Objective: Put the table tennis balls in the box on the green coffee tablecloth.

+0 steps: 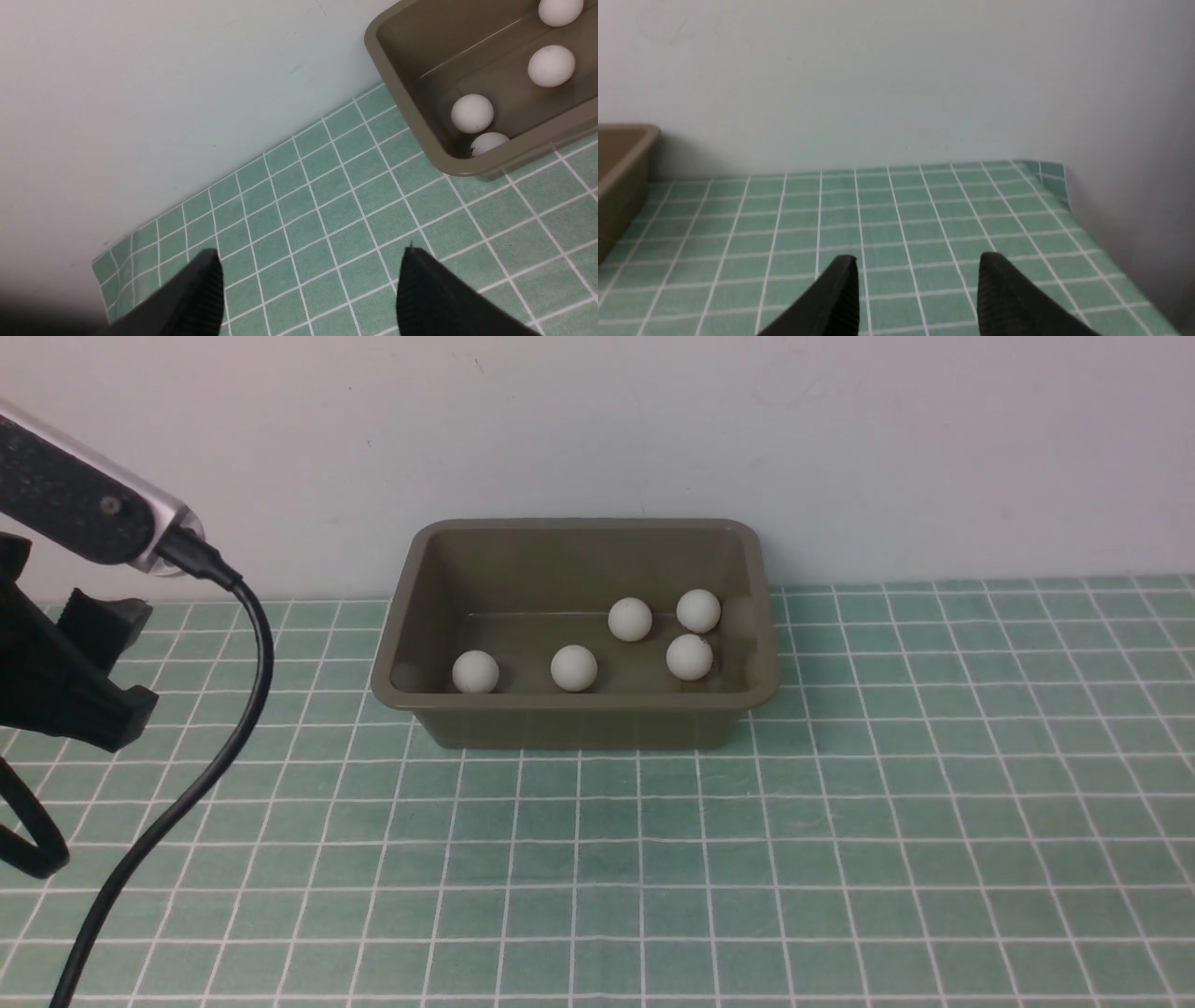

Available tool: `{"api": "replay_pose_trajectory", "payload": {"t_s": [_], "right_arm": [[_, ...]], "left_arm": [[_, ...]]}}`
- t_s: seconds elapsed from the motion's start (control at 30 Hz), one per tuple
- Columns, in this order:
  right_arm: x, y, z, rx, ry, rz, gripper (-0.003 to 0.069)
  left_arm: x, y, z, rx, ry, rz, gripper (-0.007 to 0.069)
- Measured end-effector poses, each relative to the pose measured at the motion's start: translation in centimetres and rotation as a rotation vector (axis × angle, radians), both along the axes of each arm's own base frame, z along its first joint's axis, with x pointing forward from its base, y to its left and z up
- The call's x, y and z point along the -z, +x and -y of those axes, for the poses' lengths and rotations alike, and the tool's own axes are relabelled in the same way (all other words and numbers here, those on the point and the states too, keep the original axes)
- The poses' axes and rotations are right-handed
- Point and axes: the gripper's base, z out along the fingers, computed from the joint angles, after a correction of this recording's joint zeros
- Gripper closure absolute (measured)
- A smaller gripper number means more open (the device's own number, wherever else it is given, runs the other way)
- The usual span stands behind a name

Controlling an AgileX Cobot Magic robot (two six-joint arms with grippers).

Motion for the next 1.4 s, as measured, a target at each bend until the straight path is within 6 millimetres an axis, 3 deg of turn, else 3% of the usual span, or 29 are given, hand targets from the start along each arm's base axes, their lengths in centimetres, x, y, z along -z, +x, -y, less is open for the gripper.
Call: {"api": "replay_pose_trajectory", "payload": {"t_s": [0.23,0.6,1.1,1.4], "right_arm": [[3.4,0.2,0.0,0.0,0.014,-0.084,0.0332],[5.5,-0.1,0.0,0.002,0.052,-0.152,0.0332],[5.6,-0.1,-1.3,-0.218,0.033,-0.128,0.0332],[5.5,-0.2,-1.4,-0.238,0.016,-0.102,0.0332]], "left_arm": [[0.0,0.0,0.0,0.0,0.0,0.0,0.0178],[0.0,0.0,0.0,0.0,0.0,0.0,0.0178],[0.0,0.0,0.0,0.0,0.001,0.0,0.0178],[0.0,0.0,0.0,0.0,0.001,0.0,0.0178]]}}
